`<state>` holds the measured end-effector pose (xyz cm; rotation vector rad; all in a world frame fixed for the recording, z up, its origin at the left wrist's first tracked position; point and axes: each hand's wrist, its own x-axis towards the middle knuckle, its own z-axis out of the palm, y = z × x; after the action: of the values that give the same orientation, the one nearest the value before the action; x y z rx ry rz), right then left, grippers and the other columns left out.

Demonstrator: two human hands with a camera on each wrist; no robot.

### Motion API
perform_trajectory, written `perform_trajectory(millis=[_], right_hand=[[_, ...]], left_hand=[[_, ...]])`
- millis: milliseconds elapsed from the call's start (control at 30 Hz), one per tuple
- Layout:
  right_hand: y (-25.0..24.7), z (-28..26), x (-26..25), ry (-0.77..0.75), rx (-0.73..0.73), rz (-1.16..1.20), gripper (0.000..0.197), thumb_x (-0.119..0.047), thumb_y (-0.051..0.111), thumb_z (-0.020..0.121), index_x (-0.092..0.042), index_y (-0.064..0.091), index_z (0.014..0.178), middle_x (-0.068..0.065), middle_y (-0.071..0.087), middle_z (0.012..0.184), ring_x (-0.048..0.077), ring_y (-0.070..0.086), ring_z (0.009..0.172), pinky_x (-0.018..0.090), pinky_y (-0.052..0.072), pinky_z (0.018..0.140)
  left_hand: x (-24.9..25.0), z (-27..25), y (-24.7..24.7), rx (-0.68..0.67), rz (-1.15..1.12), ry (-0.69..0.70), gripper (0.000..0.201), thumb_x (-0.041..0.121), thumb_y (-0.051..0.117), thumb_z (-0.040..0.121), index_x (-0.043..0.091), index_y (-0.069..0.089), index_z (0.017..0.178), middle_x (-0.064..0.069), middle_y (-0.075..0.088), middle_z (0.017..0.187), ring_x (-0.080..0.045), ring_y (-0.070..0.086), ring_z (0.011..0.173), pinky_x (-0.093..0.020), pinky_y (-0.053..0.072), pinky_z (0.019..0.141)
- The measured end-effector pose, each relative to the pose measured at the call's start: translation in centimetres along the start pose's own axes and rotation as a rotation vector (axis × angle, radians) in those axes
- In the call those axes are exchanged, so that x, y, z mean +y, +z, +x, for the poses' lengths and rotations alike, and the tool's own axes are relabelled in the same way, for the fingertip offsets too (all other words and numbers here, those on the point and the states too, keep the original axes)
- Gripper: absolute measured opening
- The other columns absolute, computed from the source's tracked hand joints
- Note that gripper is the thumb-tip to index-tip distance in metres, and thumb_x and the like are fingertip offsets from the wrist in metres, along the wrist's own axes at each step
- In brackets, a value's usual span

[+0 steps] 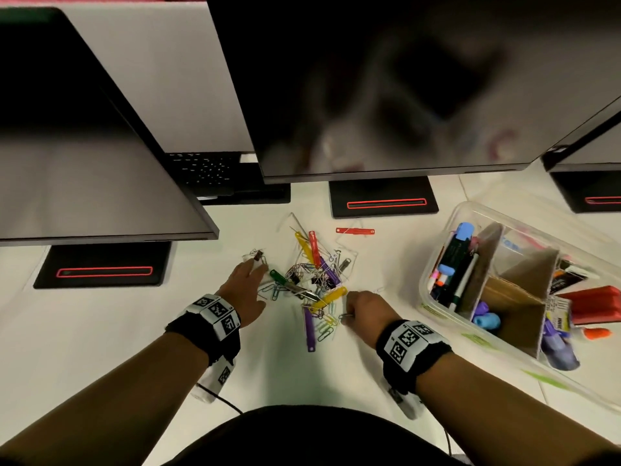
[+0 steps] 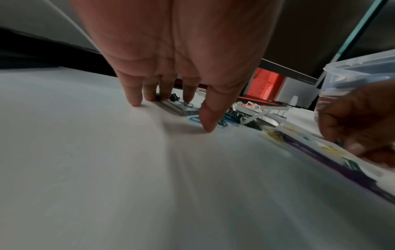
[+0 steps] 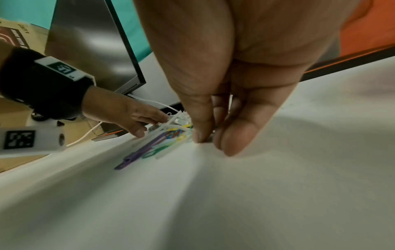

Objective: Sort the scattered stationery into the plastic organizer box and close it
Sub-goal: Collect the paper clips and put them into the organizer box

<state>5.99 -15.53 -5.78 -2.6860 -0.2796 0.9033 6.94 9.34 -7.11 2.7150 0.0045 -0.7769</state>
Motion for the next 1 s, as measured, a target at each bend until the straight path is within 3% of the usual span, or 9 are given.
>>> perform_trajectory(millis=[200, 367, 433, 500, 600, 700, 833, 900, 1000], right_hand=[[-1.9, 1.8, -1.2, 0.018, 0.216, 0.036, 0.023, -0.016, 0.051, 0.088, -0.006, 0.057, 0.108, 0.016, 0.057, 0.112, 0.031, 0.057, 0.101, 0.030, 0.045, 0.079], [-3.6, 4.6, -1.9, 0.127, 0.420, 0.170, 0.053, -0.020, 0.059, 0.084, -0.014, 0.043, 0.134, 0.011, 0.034, 0.144, 0.034, 0.038, 0.126, 0.039, 0.038, 0.104], [-4.4, 6.3, -1.7, 0.210, 0.372, 0.171, 0.063, -0.028, 0.058, 0.086, -0.017, 0.031, 0.142, 0.010, 0.017, 0.155, 0.035, 0.026, 0.137, 0.042, 0.033, 0.110], [-4.8, 8.0, -1.4, 0.280, 0.273, 0.146, 0.071, -0.041, 0.053, 0.089, -0.020, 0.019, 0.148, 0.007, 0.006, 0.159, 0.034, 0.012, 0.144, 0.046, 0.025, 0.116], [-4.5, 9.5, -1.8, 0.257, 0.105, 0.058, 0.084, -0.063, 0.044, 0.084, -0.021, 0.013, 0.149, 0.008, 0.005, 0.159, 0.034, 0.003, 0.147, 0.053, 0.016, 0.118], [-3.6, 8.9, -3.4, 0.176, -0.010, -0.048, 0.094, -0.071, 0.051, 0.074, -0.021, 0.019, 0.147, 0.009, 0.013, 0.157, 0.037, 0.009, 0.144, 0.056, 0.022, 0.115], [-2.5, 6.6, -5.0, 0.142, 0.073, -0.072, 0.065, -0.040, 0.069, 0.077, -0.019, 0.041, 0.132, 0.009, 0.033, 0.137, 0.034, 0.035, 0.125, 0.047, 0.043, 0.100], [-2.1, 5.9, -4.8, 0.141, 0.111, -0.073, 0.050, -0.026, 0.065, 0.081, -0.018, 0.044, 0.126, 0.011, 0.035, 0.132, 0.033, 0.038, 0.118, 0.043, 0.046, 0.095], [-2.1, 5.4, -3.7, 0.139, 0.110, -0.020, 0.040, -0.024, 0.063, 0.083, -0.016, 0.050, 0.120, 0.013, 0.036, 0.128, 0.034, 0.041, 0.113, 0.040, 0.045, 0.094]], left_hand=[[1.9, -0.4, 0.2, -0.096, 0.056, 0.204, 0.074, 0.025, 0.055, 0.089, 0.016, 0.013, 0.149, -0.005, 0.006, 0.158, -0.020, 0.008, 0.147, -0.030, 0.016, 0.119], [2.2, -1.2, 0.0, -0.056, -0.061, 0.288, 0.050, 0.017, 0.052, 0.091, 0.016, 0.039, 0.139, -0.003, 0.039, 0.146, -0.015, 0.036, 0.135, -0.012, 0.022, 0.105], [1.8, -1.6, -0.2, -0.004, -0.079, 0.292, 0.044, 0.015, 0.050, 0.091, 0.016, 0.045, 0.135, -0.002, 0.046, 0.141, -0.016, 0.041, 0.132, -0.010, 0.020, 0.104], [1.0, -1.7, -0.3, 0.037, -0.098, 0.271, 0.041, 0.013, 0.052, 0.089, 0.014, 0.051, 0.130, -0.004, 0.052, 0.134, -0.019, 0.046, 0.127, -0.019, 0.029, 0.110], [-0.4, -1.9, -0.3, 0.084, -0.128, 0.236, 0.042, 0.012, 0.057, 0.085, 0.014, 0.053, 0.127, -0.005, 0.052, 0.131, -0.020, 0.049, 0.123, -0.023, 0.035, 0.108], [-1.0, -1.9, -0.1, 0.104, -0.153, 0.177, 0.047, 0.014, 0.059, 0.085, 0.015, 0.048, 0.131, -0.006, 0.048, 0.134, -0.021, 0.047, 0.125, -0.025, 0.034, 0.107], [-0.3, -0.8, -0.2, 0.103, -0.202, 0.065, 0.052, 0.018, 0.059, 0.085, 0.015, 0.042, 0.135, -0.009, 0.045, 0.138, -0.025, 0.047, 0.126, -0.032, 0.037, 0.108], [0.5, 0.1, -0.5, 0.087, -0.249, 0.002, 0.056, 0.020, 0.060, 0.085, 0.016, 0.038, 0.137, -0.012, 0.044, 0.137, -0.027, 0.048, 0.123, -0.035, 0.039, 0.107], [1.8, 1.1, -0.9, 0.075, -0.273, -0.058, 0.063, 0.025, 0.062, 0.085, 0.017, 0.032, 0.140, -0.014, 0.041, 0.136, -0.030, 0.048, 0.121, -0.038, 0.040, 0.106]])
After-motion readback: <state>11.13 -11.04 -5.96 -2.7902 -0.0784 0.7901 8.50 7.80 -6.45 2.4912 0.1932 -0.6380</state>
